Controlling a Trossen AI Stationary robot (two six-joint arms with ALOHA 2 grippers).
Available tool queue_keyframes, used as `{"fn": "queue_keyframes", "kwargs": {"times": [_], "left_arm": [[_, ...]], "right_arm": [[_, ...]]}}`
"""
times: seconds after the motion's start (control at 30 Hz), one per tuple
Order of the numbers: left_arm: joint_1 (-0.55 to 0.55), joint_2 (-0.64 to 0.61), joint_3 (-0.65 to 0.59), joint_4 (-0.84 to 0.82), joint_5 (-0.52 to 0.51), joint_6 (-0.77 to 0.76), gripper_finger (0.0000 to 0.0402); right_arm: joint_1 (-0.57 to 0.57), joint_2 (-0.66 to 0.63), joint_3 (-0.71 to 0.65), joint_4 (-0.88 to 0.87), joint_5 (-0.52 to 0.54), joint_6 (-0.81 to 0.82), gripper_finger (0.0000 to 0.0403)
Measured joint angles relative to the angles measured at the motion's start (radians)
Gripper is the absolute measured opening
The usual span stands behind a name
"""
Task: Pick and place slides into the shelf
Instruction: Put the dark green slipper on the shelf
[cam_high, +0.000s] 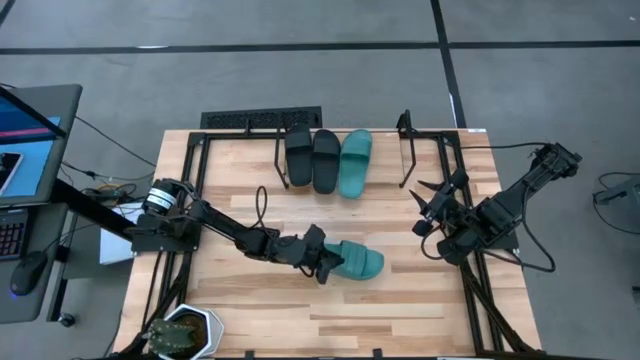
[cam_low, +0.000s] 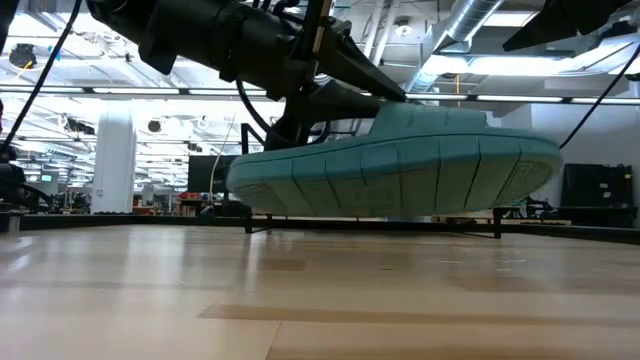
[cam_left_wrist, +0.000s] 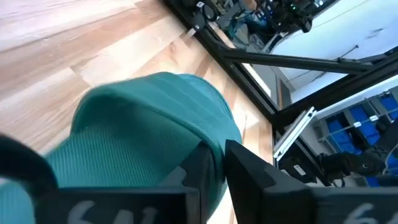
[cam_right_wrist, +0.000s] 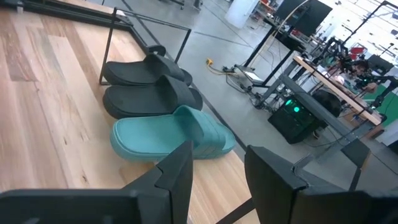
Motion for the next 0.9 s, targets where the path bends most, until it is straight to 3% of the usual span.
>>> {"fn": "queue_keyframes", "kwargs": {"times": [0.7, 0.9], "left_arm": [[0.023, 0.000, 0.000, -0.016, -0.031, 0.032, 0.0127], [0.023, 0.000, 0.000, -0.017, 0.039, 0.032, 0.0160]], "right_arm": [[0.000, 0.000, 0.000, 0.000, -0.001, 0.000, 0.0134], [0.000, 0.000, 0.000, 0.000, -0.009, 0.000, 0.0132]]}}
